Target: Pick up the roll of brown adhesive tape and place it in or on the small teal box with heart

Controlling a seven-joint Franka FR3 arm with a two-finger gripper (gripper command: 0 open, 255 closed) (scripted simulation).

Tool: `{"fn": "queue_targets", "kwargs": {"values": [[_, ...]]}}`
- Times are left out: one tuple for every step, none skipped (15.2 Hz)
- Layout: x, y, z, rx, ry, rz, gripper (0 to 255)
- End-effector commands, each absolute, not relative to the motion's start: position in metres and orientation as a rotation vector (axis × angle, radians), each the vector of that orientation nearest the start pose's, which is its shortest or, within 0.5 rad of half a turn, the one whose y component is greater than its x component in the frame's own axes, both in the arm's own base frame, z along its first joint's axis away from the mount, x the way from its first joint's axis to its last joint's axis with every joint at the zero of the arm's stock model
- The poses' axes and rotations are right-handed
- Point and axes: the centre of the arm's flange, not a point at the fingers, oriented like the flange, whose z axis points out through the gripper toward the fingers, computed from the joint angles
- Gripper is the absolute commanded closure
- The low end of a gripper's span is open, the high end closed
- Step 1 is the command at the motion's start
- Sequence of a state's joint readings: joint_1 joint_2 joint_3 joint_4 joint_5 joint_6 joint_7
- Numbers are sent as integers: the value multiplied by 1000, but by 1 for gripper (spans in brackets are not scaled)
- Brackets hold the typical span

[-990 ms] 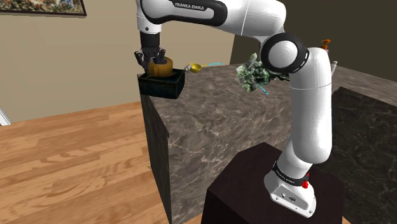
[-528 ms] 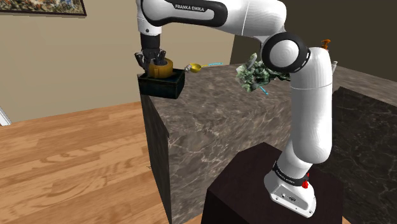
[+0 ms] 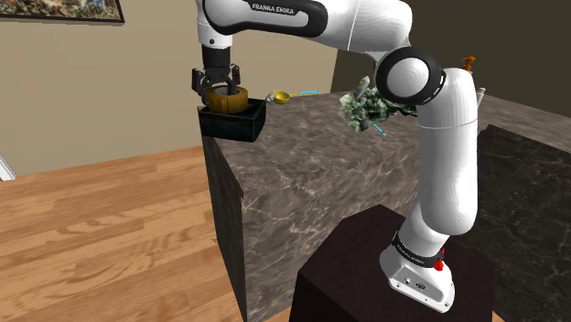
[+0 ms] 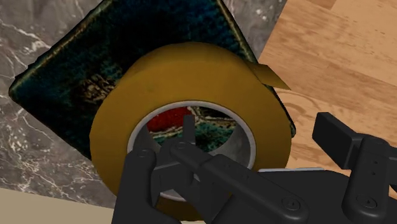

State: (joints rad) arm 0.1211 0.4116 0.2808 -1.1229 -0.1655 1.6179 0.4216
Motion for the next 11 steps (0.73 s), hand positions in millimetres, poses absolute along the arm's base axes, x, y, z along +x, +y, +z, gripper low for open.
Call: {"fn": "queue_targets", "kwargs": {"values": [[642,208,615,-3148,75,-174,0],[641,208,628,-3148,75,-174,0],[639,208,638,-3148,75,-174,0],[639,208,638,-3148,75,-174,0],[639,208,638,-3148,75,-174,0],[639,208,638,-3148,75,-174,0],[639,208,638,-3148,75,-174,0],[639,208,638,-3148,75,-174,0],[639,208,638,-3148,75,-174,0],[639,208,638,-3148,75,-174,0],[639,208,638,-3148,75,-174,0]]}}
